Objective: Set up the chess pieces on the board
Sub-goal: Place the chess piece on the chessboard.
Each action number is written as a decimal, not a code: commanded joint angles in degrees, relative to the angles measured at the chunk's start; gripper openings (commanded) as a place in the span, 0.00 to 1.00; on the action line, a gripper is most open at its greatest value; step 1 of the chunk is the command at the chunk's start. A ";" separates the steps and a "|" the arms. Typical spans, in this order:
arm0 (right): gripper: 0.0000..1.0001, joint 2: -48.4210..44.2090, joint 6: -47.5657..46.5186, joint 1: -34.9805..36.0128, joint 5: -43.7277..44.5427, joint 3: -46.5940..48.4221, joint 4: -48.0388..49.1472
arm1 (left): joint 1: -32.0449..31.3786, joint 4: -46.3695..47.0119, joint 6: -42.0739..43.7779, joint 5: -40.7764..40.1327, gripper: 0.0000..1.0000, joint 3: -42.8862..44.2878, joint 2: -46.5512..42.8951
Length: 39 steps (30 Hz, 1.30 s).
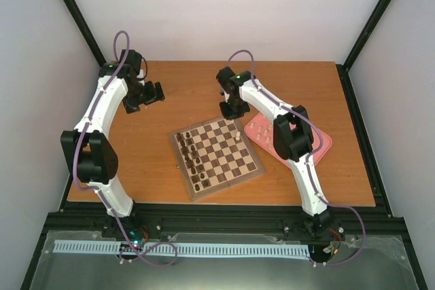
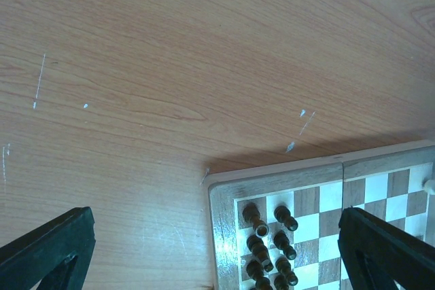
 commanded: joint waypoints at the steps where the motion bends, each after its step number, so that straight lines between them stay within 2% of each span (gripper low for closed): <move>1: 0.03 -2.30 0.81 1.28 1.05 -3.59 0.95 | -0.30 0.51 -0.13 -0.45 1.00 -0.42 -1.91; 13: 0.03 -1.94 1.21 2.43 2.55 -3.29 3.09 | -0.37 0.64 0.03 -0.74 1.00 -0.88 -1.70; 22: 0.03 0.82 1.22 2.93 4.39 0.59 1.60 | -0.36 0.71 0.38 -0.83 1.00 -0.70 -1.22; 39: 0.04 2.53 1.41 2.93 3.89 0.15 1.53 | -0.36 0.86 0.86 -0.66 1.00 -0.53 -0.17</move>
